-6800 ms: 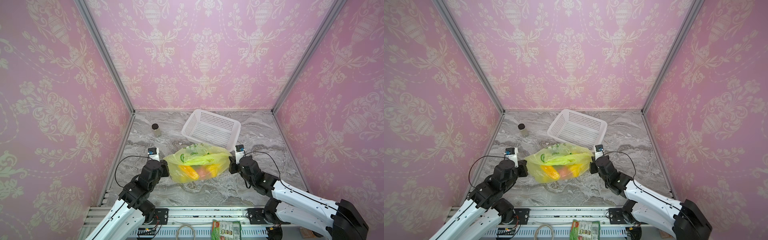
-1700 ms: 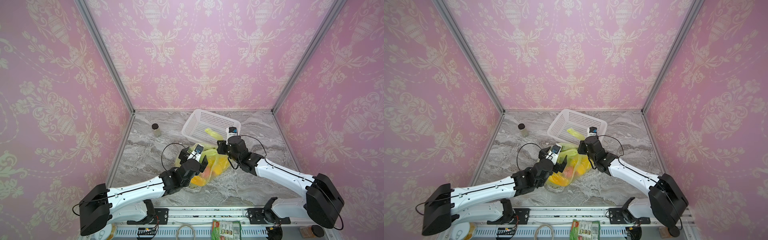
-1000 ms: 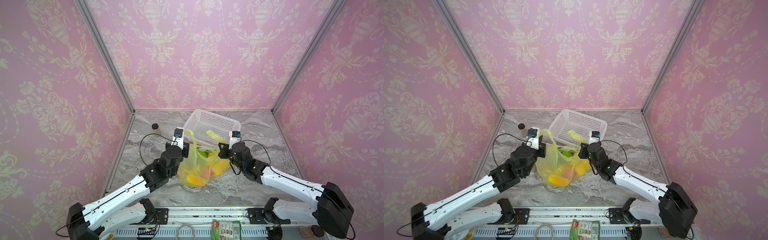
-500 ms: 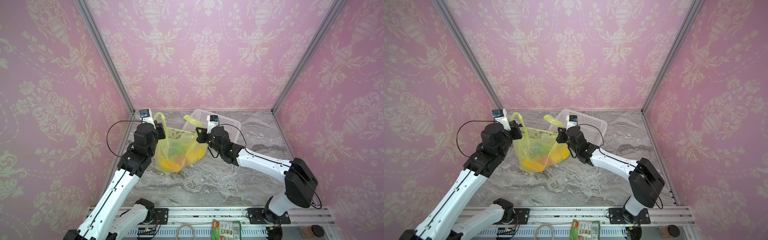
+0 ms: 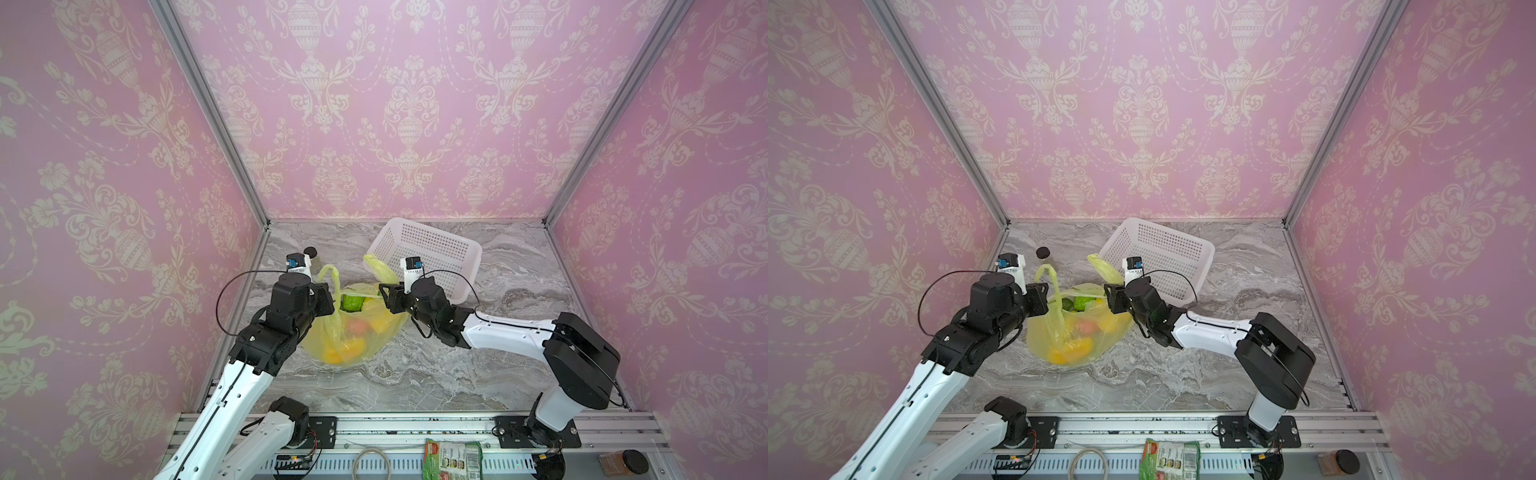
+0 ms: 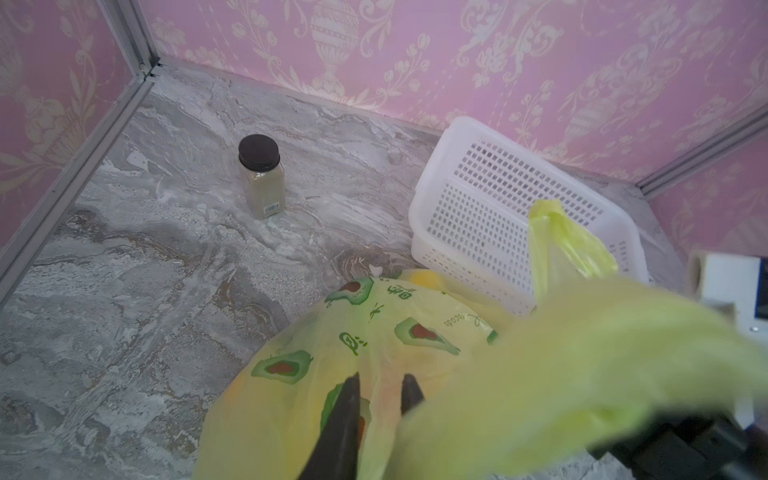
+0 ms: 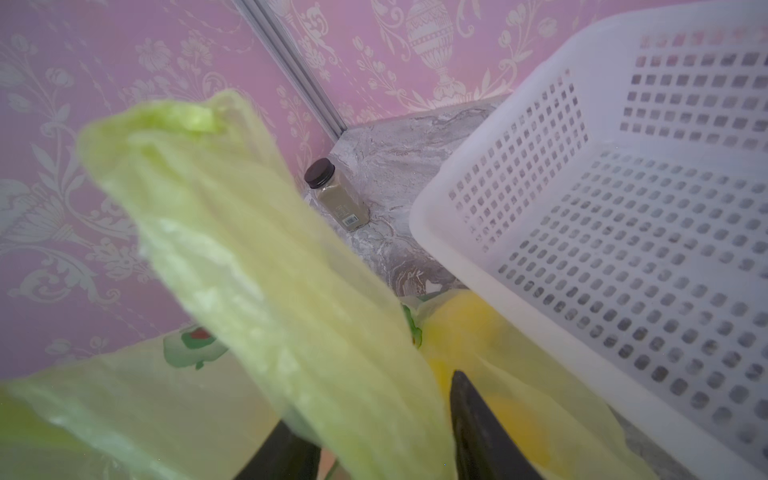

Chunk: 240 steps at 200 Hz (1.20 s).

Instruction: Untie the knot of the plastic bag and take out the fruit

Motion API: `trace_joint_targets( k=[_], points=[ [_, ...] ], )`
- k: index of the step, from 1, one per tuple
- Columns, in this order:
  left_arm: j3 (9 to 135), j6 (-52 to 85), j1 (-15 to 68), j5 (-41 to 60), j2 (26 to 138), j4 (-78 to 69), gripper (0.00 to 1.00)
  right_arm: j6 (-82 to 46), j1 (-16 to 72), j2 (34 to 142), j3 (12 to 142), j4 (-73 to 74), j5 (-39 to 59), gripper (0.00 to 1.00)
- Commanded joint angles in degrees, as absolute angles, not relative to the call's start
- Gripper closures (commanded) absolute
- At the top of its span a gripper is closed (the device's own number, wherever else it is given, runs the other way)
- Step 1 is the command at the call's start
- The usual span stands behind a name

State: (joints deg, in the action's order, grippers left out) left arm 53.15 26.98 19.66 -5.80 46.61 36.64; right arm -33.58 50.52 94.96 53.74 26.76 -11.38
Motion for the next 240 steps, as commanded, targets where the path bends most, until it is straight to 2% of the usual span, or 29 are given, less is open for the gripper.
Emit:
trace_joint_targets(
  k=[1,31,48,92,119,134,148,165,183,197,214,240],
  points=[
    [56.42,27.88,19.34,-2.15,46.62,44.04,0.48,-31.08,50.81,89.36,52.87,28.92,-12.97,0.3],
    [62.67,25.44,19.39,-4.15,46.78,48.42,0.24,-27.34,51.0,85.72,55.55,21.65,-13.58,0.2],
    [66.39,24.3,19.34,-6.86,46.67,51.07,0.16,-24.68,51.13,84.33,57.51,17.62,-14.21,0.16],
    [76.88,21.49,19.34,-12.36,45.39,57.05,0.05,-19.87,51.11,85.9,65.06,7.51,-17.55,0.09],
    [84.1,19.78,19.34,-15.39,45.33,59.64,0.03,-18.28,51.14,88.35,70.04,3.85,-17.98,0.1],
    [88.87,19.12,19.38,-16.51,47.11,60.69,0.03,-17.88,51.11,88.99,70.75,3.43,-17.61,0.2],
    [93.52,19.81,19.34,-16.56,50.43,61.64,0.04,-17.75,51.08,88.87,70.36,4.08,-16.58,0.38],
    [98.91,20.98,19.44,-14.06,56.78,62.04,0.07,-18.17,51.12,87.98,69.31,4.78,-16.01,0.68],
    [103.45,21.73,20.13,-11.77,64.83,61.77,0.08,-18.99,51.11,86.14,65.96,6.53,-16.08,0.88],
    [106.67,20.35,24.03,-14.03,71.94,61.54,0.07,-19.43,51.09,84.43,63.13,8.1,-15.41,0.95],
    [110.58,15.96,30.21,-19.7,80.62,61.87,0.04,-19.68,51.13,82.57,60.47,9.43,-15.17,0.98],
    [114.23,10.14,31.64,-19.24,91.69,65.6,0.04,-19.6,51.09,80.56,57.6,10.34,-14.73,1.0]
  ],
)
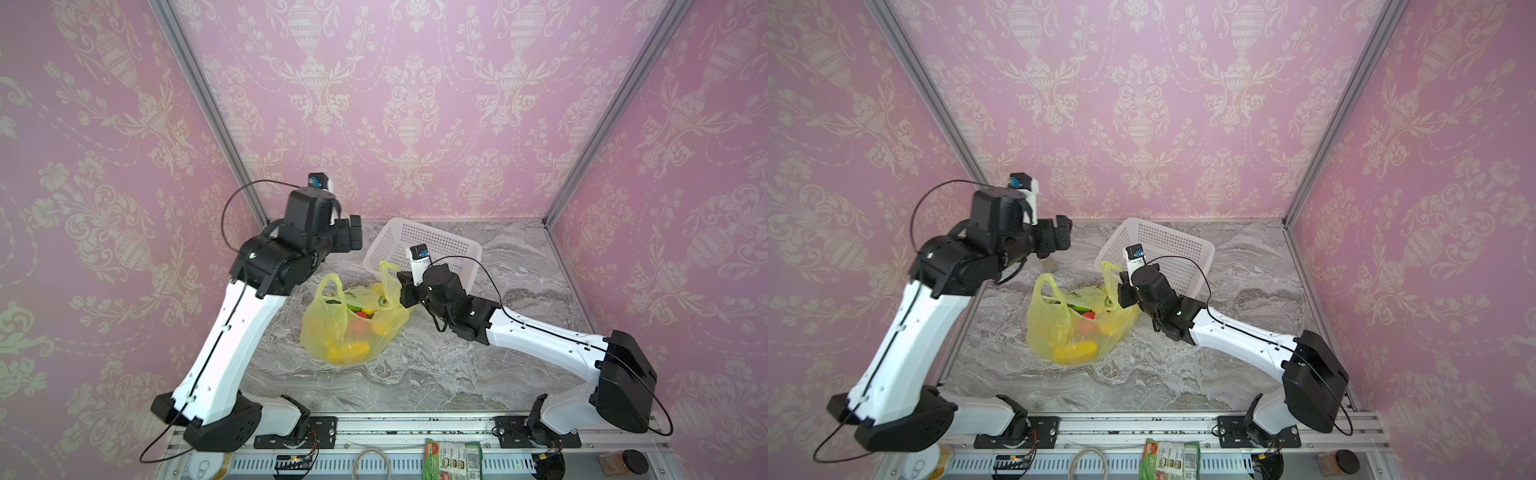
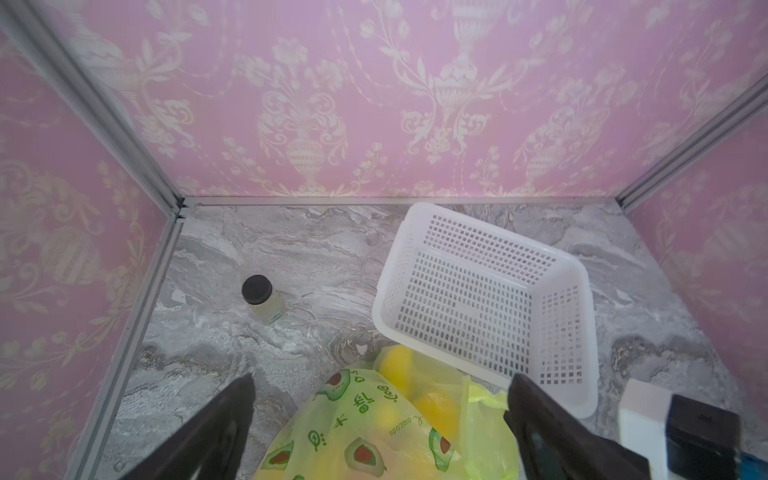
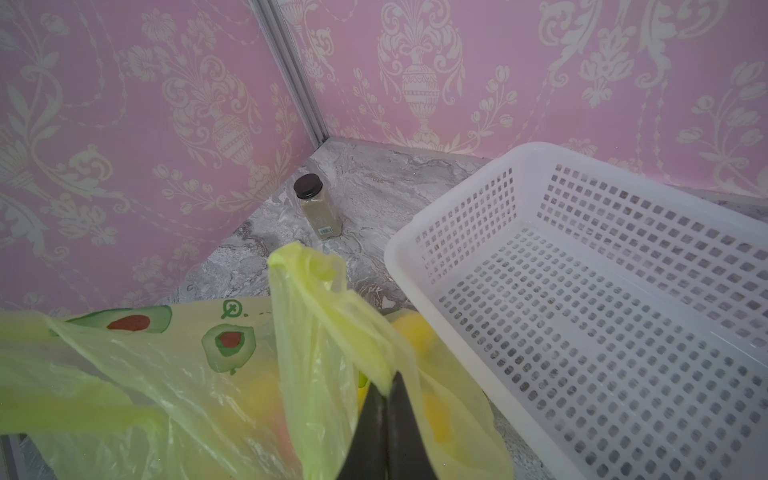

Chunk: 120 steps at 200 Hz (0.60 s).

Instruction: Untie the knot of the plastic bag and take out the fruit

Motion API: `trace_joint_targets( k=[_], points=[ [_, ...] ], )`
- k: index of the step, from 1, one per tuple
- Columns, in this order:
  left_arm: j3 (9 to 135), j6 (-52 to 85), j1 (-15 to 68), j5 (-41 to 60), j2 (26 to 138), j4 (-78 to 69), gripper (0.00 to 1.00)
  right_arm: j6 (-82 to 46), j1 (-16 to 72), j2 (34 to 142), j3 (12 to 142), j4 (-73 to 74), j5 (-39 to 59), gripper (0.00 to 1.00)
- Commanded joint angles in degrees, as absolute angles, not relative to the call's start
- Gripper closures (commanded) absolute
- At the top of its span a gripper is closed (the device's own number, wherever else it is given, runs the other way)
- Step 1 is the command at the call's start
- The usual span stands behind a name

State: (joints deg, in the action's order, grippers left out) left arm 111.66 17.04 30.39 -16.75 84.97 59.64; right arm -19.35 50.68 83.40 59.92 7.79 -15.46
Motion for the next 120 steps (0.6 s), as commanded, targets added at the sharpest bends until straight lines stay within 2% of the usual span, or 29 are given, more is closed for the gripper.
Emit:
trace_joint_targets(
  k=[1,33,58,93,120],
  points=[
    [114.24,10.03,31.64,-19.25,91.9,65.72,0.04,-19.56,51.12,80.45,57.45,10.36,-14.79,1.0],
    [106.0,9.15,31.64,-18.79,93.17,65.94,0.08,-19.43,51.03,77.73,54.81,12.21,-15.81,1.0],
    [92.23,10.32,31.62,-16.35,84.59,59.13,0.07,-20.01,50.94,76.31,53.65,12.22,-17.77,1.0],
    [79.12,13.26,31.73,-11.14,70.99,54.32,0.03,-22.57,49.23,75.08,52.1,12.26,-19.01,1.0],
    [73.33,14.49,33.31,-10.51,67.4,54.95,0.02,-25.61,46.6,74.42,52.07,10.82,-18.69,1.0]
  ],
)
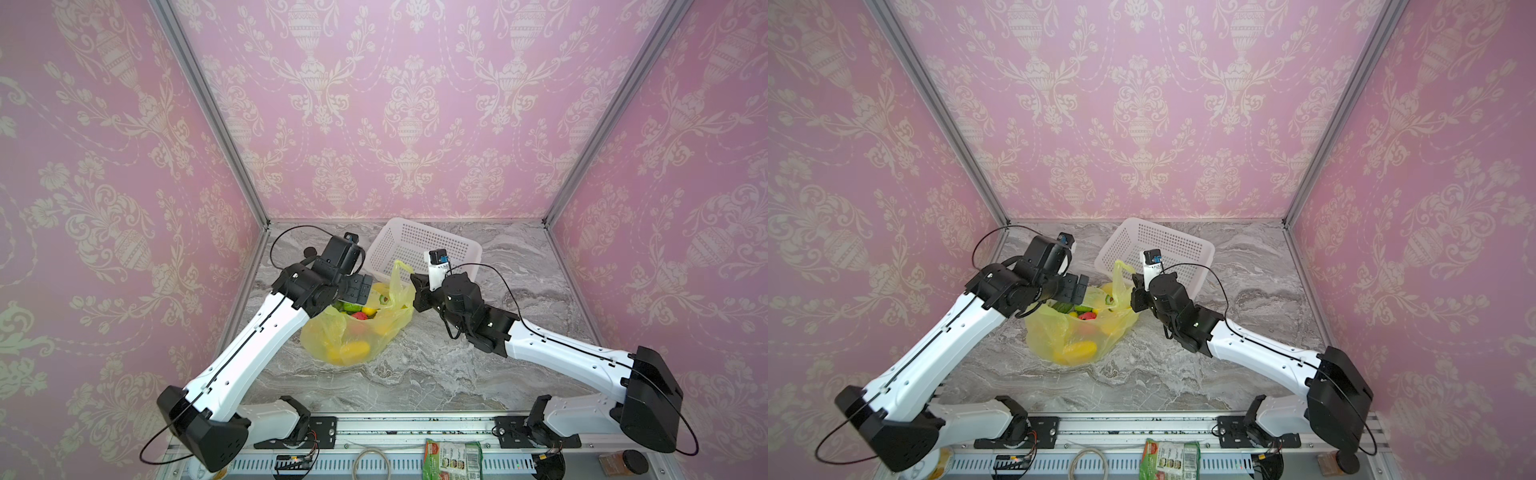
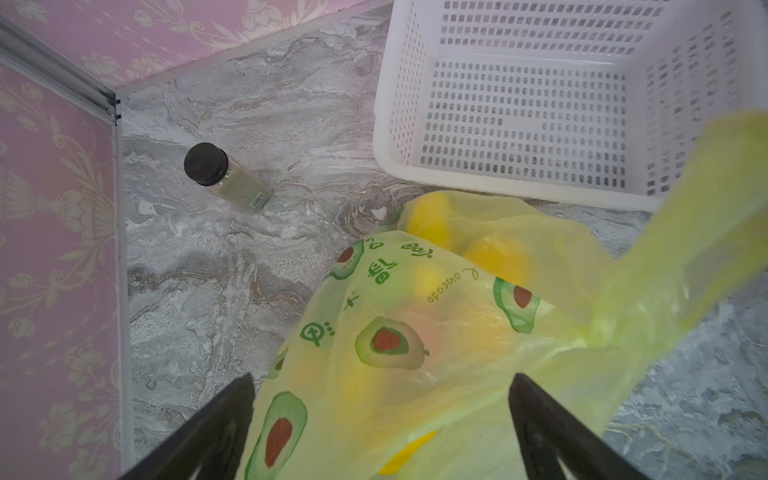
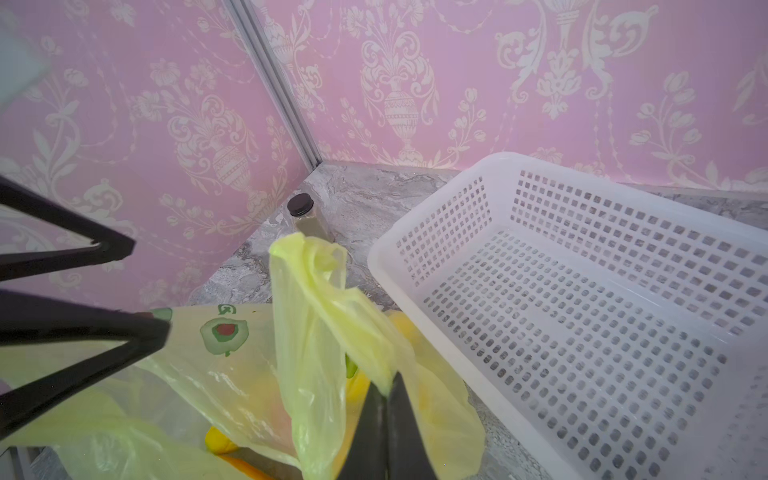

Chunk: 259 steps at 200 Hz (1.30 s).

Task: Untie the knot of the plastic bag and take out the fruit
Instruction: 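Hold the bag open with the left gripper while the right gripper releases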

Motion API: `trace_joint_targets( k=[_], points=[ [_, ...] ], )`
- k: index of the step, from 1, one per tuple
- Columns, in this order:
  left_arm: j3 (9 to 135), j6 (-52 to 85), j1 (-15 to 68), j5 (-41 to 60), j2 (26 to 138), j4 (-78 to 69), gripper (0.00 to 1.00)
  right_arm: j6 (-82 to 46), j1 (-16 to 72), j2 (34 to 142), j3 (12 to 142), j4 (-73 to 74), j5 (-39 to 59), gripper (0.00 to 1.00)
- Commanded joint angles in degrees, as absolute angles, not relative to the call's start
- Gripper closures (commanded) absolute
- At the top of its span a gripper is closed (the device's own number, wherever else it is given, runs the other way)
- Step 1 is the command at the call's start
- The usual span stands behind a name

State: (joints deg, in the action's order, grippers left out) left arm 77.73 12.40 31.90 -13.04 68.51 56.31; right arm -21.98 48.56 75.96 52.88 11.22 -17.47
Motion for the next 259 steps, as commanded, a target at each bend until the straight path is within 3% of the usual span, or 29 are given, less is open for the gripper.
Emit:
trace_joint_targets(
  k=[1,36,143,203,259],
  points=[
    [73.23,14.45,33.4,-10.66,67.4,55.03,0.02,-25.68,46.55,74.43,52.1,10.77,-18.71,1.0],
    [73.42,14.09,37.22,-17.23,69.79,58.29,0.01,-26.81,45.25,73.07,53.29,8.92,-18.05,1.0],
    [76.28,16.93,38.2,-33.66,76.04,65.3,0.01,-26.98,44.92,70.72,52.76,8.26,-17.31,1.0],
    [76.63,17.42,38.17,-34.51,80.02,66.23,0.01,-27.16,44.74,69.37,51.66,8.7,-17.3,1.0],
    [76.91,15.72,38.2,-25.93,82.52,62.15,0.01,-27.51,44.74,69.9,51.81,8.88,-16.14,1.0]
  ],
)
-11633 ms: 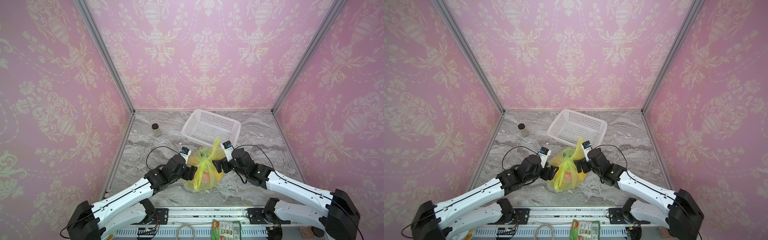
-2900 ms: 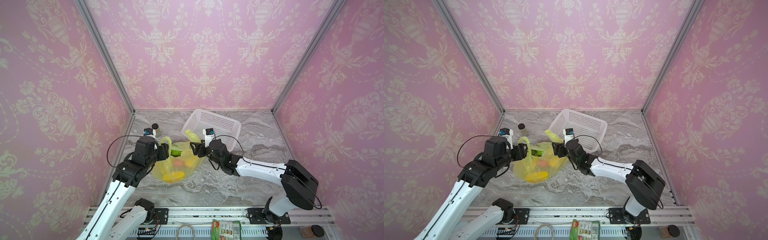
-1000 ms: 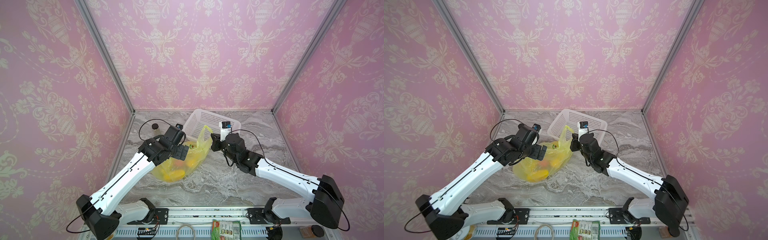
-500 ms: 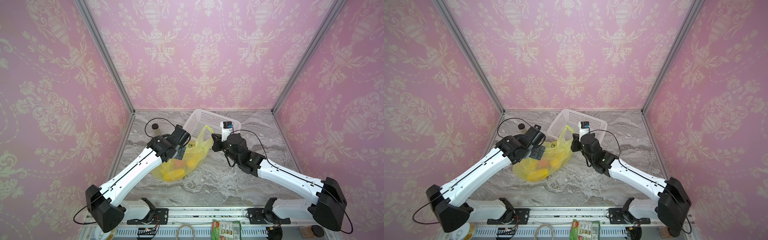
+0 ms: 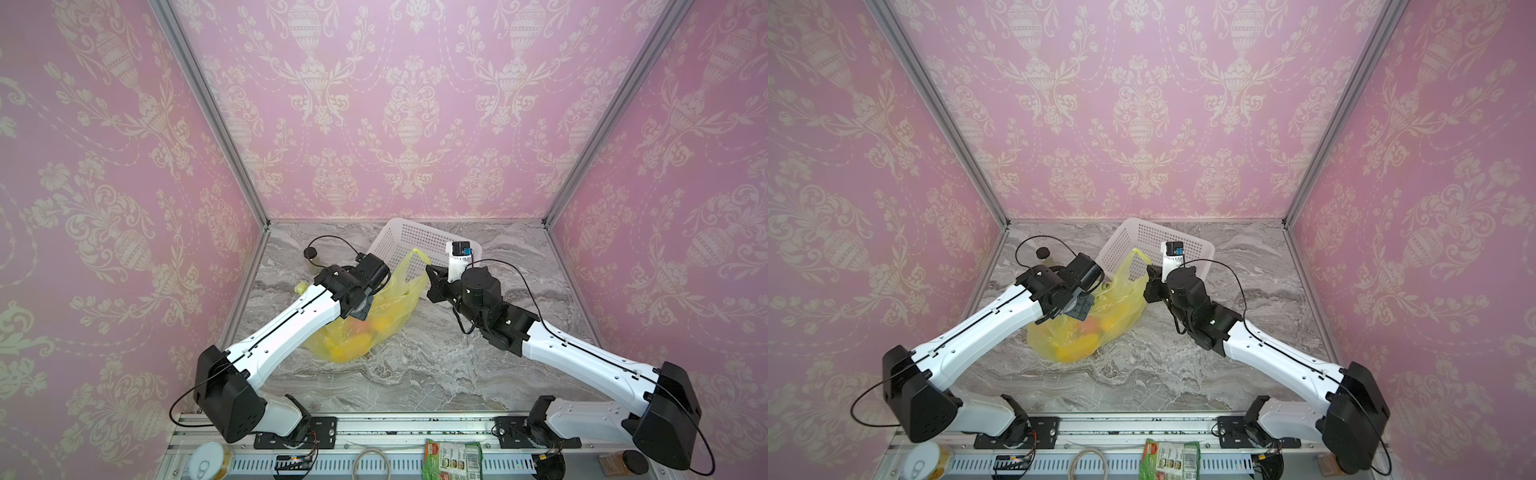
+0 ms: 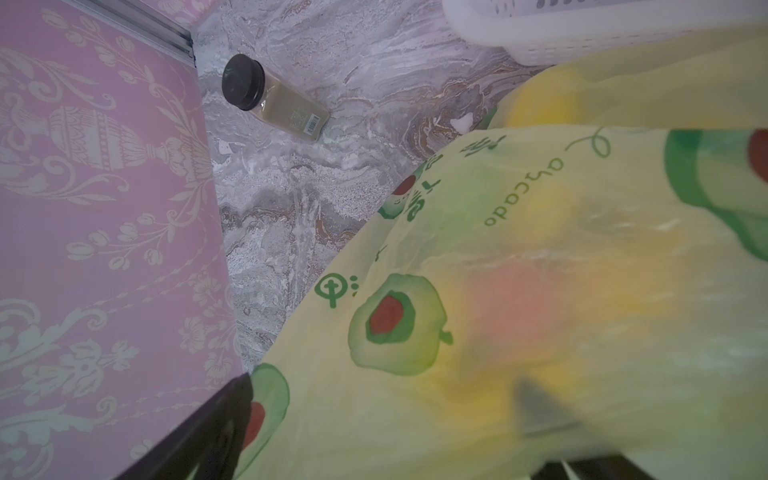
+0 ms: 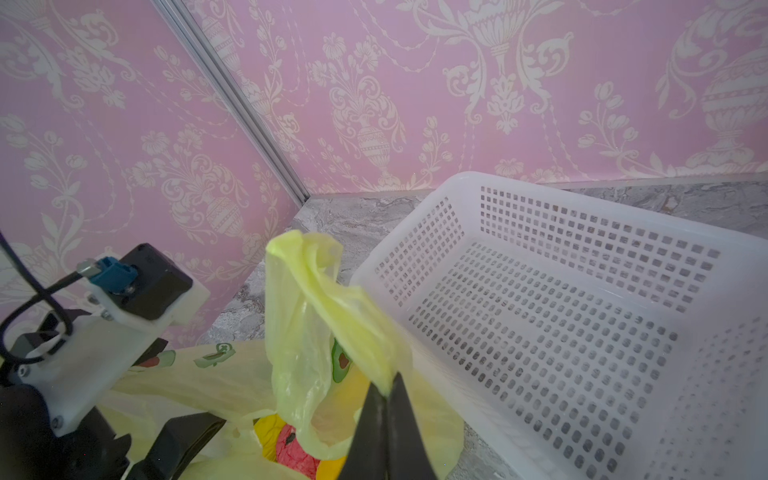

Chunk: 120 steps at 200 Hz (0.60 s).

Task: Untie the knot of the plastic bag and take out the fruit
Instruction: 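Hold the bag open with the left gripper while the right gripper releases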

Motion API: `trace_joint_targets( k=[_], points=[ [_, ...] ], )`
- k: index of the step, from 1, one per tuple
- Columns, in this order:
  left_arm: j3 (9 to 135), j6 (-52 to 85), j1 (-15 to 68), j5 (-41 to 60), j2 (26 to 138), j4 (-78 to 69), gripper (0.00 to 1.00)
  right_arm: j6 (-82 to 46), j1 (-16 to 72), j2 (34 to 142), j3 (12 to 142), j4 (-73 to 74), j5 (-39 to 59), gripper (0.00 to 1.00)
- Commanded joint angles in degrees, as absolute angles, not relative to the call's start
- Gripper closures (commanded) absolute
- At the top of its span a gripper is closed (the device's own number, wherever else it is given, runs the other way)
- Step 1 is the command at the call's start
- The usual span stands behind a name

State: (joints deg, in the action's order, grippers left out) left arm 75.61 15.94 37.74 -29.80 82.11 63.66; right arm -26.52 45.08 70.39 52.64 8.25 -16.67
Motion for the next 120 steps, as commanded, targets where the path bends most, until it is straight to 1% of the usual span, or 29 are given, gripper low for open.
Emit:
trace_joint_targets(
  k=[1,23,31,35,39,42,49,53,55,56,61,65,72,79,85,89,98,120],
  points=[
    [76.9,15.73,38.17,-26.1,82.57,62.1,0.01,-27.51,44.74,69.89,51.79,8.88,-16.15,1.0],
    [77.66,16.26,38.07,-30.06,83.57,61.72,0.01,-27.65,44.74,69.56,51.38,9.01,-15.95,1.0],
    [78.06,16.18,38.09,-30.1,83.69,60.91,0.1,-27.73,44.69,69.39,51.19,9.0,-15.76,1.0],
    [78.27,16.05,38.11,-29.94,83.67,60.34,0.17,-27.77,44.73,69.22,51.16,8.92,-15.73,1.0],
    [78.46,15.94,38.09,-29.74,83.63,59.61,0.28,-27.85,44.68,69.06,51.07,8.76,-15.69,1.0],
    [78.6,15.84,38.07,-29.59,83.59,59.01,0.39,-27.94,44.73,68.94,50.98,8.69,-15.65,1.0],
    [79.06,15.81,37.95,-29.44,83.54,57.97,0.61,-27.96,44.67,68.39,50.74,8.44,-14.99,0.94],
    [79.38,15.82,37.79,-29.43,83.49,57.52,0.71,-27.99,44.73,68.03,50.68,8.31,-14.18,0.88],
    [79.5,15.91,37.68,-29.44,83.49,57.34,0.75,-27.92,44.71,67.83,50.64,8.23,-13.63,0.82],
    [79.61,15.95,37.61,-29.44,83.5,57.23,0.78,-27.84,44.68,67.67,50.59,8.16,-13.49,0.8],
    [80.07,15.91,37.41,-29.51,83.49,56.91,0.86,-27.82,44.72,67.06,50.73,7.27,-12.55,0.63],
    [80.38,15.91,37.31,-29.52,83.5,56.65,0.91,-28.36,44.81,66.27,50.92,6.16,-12.06,0.5],
    [80.94,16.05,37.07,-29.84,83.49,56.48,0.96,-30.11,44.82,65.01,51.35,3.51,-11.92,0.3],
    [81.22,16.05,36.99,-30.22,83.34,56.15,1.0,-33.32,44.82,63.38,51.59,0.76,-12.32,0.14],
    [81.29,15.98,36.96,-30.32,82.99,55.59,1.0,-37.42,44.82,61.79,51.21,-1.05,-12.36,0.02],
    [81.16,15.85,36.96,-30.4,82.64,55.12,1.0,-39.64,44.79,60.66,50.74,-1.69,-12.41,0.0],
    [80.52,15.78,36.83,-30.42,81.63,53.69,1.0,-42.8,44.73,58.16,49.06,-0.46,-10.16,0.0],
    [80.13,16.17,35.52,-28.09,79.73,51.03,1.0,-48.62,44.88,52.74,44.7,7.6,-2.37,0.0]
  ],
)
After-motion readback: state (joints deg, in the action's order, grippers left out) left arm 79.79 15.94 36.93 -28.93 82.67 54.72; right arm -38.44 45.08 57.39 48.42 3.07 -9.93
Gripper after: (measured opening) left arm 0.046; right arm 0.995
